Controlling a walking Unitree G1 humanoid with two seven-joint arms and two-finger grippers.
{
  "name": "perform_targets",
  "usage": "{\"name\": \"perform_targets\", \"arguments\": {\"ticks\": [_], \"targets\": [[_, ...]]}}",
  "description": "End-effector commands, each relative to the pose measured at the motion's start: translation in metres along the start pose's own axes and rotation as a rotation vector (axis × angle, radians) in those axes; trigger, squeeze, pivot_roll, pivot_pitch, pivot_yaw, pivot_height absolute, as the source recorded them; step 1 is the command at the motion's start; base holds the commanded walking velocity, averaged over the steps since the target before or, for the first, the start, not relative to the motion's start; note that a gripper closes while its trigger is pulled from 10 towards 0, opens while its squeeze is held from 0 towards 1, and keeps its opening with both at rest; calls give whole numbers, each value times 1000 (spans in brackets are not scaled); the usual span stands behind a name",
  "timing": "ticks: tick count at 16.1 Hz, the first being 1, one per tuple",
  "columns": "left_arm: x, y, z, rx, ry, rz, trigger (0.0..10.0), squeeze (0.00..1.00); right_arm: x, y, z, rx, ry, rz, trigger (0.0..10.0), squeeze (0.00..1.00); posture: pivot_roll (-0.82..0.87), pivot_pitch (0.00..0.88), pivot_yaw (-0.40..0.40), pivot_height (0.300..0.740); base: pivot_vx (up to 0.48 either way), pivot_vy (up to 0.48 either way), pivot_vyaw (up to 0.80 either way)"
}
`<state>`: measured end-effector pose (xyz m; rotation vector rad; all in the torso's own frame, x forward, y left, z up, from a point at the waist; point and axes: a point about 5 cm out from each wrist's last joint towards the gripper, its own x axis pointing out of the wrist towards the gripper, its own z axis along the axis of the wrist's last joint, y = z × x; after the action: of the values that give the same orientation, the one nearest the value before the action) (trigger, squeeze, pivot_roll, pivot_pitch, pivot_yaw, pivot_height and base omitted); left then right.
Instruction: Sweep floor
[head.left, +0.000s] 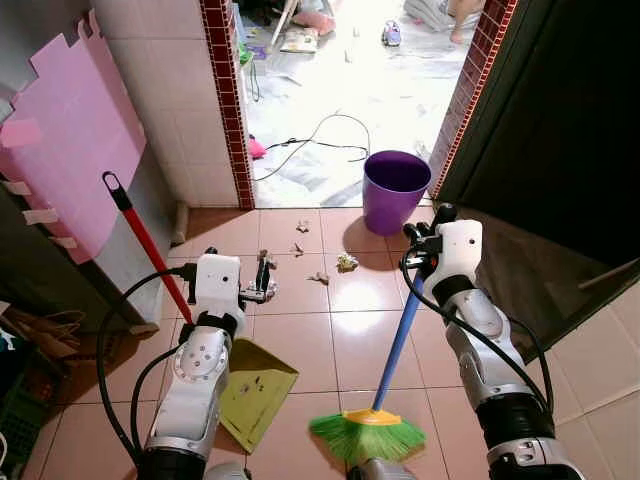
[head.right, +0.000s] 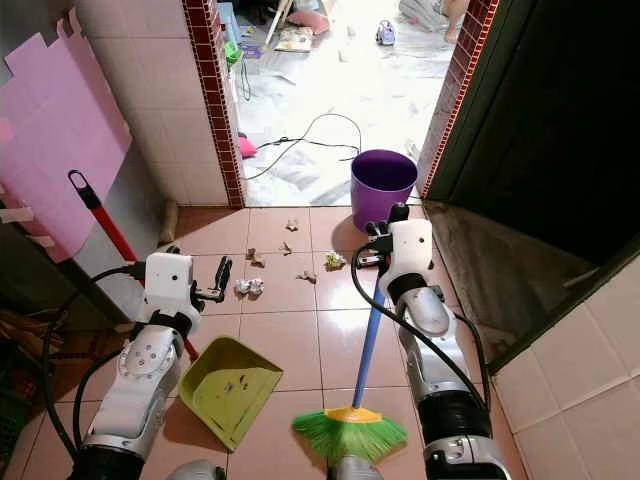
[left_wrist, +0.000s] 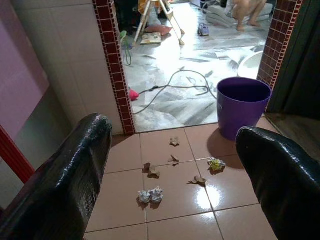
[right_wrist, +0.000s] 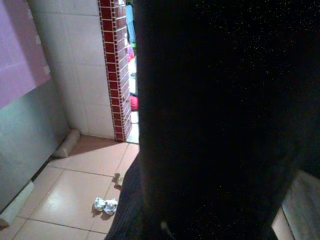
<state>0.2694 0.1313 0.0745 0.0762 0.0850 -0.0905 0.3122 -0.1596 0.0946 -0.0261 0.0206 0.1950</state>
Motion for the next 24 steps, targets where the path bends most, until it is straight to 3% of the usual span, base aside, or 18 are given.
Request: {"name": "perform_targets", "arguments": {"ticks": [1, 5, 6, 7, 9, 13, 20, 24], "targets": [[0, 0, -1, 5, 7, -11, 10000, 0, 3, -1, 2, -14, 4, 4, 10000, 0, -72, 0, 3, 740, 0, 0, 0], [0, 0, -1, 5, 7, -11, 10000, 0, 3, -1, 2, -14, 4, 4, 10000, 0, -72, 0, 3, 740, 0, 0, 0], [1, 0, -1, 6, 7, -13, 10000, 0, 4, -1, 3, -3, -2, 1, 10000, 0, 0, 0, 0, 740, 0, 0, 0], [-1, 16, 5, 18, 5, -42, 10000, 0, -1, 2, -1, 6, -6, 12, 10000, 0, -84, 0, 2, 740, 0, 0, 0], [-3, 24, 6, 23, 10, -45, 10000, 0, -7, -4, -7, 40, 22, -20, 10000, 0, -68, 0, -13, 740, 0, 0, 0], [1, 26, 13, 37, 1, -57, 10000, 0, 8, 8, 7, 11, -45, 42, 10000, 0, -78, 0, 36, 740, 0, 0, 0], [-2, 32, 16, 37, 10, -24, 10000, 0, 0, 15, 6, 45, -38, 54, 10000, 0, -88, 0, 19, 740, 0, 0, 0], [0, 24, 16, 19, 11, -43, 10000, 0, 0, 12, 8, 28, -40, 56, 10000, 0, -94, 0, 13, 740, 0, 0, 0]]}}
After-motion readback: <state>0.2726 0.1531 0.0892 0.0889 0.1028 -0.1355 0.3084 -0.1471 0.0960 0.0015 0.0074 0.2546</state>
